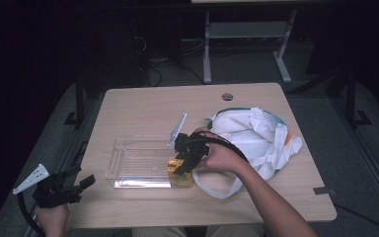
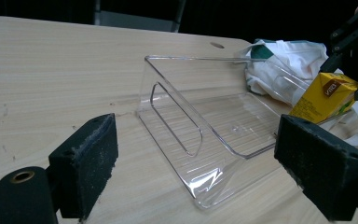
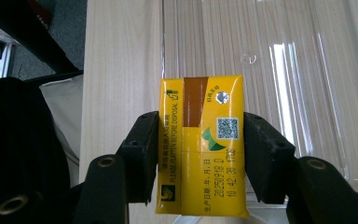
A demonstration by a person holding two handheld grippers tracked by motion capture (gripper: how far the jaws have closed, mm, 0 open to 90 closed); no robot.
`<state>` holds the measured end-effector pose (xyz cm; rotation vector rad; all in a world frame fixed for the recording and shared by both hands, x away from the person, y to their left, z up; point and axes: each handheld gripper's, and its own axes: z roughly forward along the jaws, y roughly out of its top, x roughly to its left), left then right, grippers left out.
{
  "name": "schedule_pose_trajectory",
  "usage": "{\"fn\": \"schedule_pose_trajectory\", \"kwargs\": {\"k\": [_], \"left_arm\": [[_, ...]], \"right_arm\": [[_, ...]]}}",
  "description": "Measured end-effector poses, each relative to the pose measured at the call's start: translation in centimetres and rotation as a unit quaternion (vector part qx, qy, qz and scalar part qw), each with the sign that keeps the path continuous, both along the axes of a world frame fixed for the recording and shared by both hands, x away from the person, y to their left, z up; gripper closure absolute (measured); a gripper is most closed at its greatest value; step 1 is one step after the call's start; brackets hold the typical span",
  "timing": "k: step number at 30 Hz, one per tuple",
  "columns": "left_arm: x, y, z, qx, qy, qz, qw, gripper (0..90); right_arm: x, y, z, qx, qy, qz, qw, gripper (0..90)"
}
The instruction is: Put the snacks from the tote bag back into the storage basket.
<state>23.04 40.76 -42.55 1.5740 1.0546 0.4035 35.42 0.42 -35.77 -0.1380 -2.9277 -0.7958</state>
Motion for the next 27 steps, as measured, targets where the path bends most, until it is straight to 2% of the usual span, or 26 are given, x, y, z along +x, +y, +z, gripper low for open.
{"fn": "schedule_pose_trajectory", "kwargs": {"k": [10,12,27], "left_arm": [[-0.02,0.01,0.01,0.000,0.000,0.000,1.0000,13.0],[-0.03,0.00,0.02,0.000,0.000,0.000,1.0000,13.0],[0.00,0.02,0.00,0.003,0.000,-0.001,1.0000,13.0]], "right_arm": [[0.08,-0.08,0.08,0.006,0.000,0.000,1.0000,46.0],[0.04,-0.13,0.17,0.008,0.005,-0.004,0.9999,45.8],[0.11,-0.48,0.45,0.017,0.001,-0.007,0.9998,44.5]]}}
